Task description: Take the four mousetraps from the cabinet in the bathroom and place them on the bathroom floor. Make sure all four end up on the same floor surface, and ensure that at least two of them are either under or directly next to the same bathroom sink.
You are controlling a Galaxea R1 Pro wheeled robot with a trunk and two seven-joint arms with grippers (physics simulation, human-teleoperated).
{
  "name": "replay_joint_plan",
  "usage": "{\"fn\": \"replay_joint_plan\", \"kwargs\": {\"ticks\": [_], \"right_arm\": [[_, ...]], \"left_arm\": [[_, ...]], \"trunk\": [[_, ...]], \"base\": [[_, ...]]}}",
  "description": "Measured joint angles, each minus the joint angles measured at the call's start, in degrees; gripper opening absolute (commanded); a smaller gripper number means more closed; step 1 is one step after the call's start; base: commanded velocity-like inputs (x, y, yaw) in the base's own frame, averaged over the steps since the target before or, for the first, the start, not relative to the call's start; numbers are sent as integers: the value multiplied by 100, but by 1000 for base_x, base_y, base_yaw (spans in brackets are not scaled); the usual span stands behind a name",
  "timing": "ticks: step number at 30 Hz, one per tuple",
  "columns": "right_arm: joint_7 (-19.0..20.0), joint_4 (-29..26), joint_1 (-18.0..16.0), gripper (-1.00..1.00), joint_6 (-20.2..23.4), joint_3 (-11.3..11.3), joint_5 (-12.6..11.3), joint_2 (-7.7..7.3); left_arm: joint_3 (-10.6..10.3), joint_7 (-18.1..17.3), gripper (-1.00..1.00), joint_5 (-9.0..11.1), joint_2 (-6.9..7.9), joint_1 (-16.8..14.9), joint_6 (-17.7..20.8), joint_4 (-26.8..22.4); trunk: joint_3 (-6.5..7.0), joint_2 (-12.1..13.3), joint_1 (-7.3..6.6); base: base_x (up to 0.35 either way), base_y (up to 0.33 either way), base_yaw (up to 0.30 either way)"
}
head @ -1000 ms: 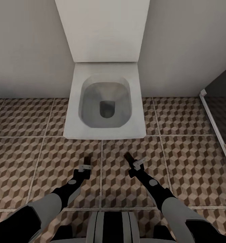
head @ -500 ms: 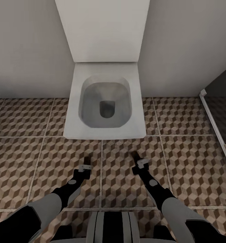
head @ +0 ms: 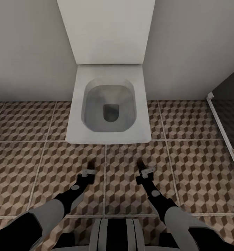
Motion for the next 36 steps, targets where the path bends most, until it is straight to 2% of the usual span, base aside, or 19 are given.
{"fn": "replay_joint_plan", "kwargs": {"ticks": [13, 18, 21, 24, 36], "right_arm": [[62, 124, 0, -100, 39, 19, 28, 177], [92, 118, -1, -100, 14, 26, 36, 189], [299, 98, -9, -100, 5, 24, 49, 207], [349, 88, -25, -100, 17, 21, 51, 215], [373, 84, -36, -100, 7, 19, 53, 212]], "left_arm": [[-5, 5, -100, 5, -7, 0, 10, -150], [-6, 3, -100, 5, -13, 0, 10, -147], [-4, 5, -100, 0, -64, 0, 10, -139], [-1, 3, -100, -2, -74, 0, 10, -138], [-1, -4, -100, -3, -79, 0, 10, -132]], "trunk": [[0, 0, 0], [0, 0, 0], [0, 0, 0], [0, 0, 0], [0, 0, 0]], "base": [[0, 0, 0], [0, 0, 0], [0, 0, 0], [0, 0, 0], [2, 2, 0]]}}
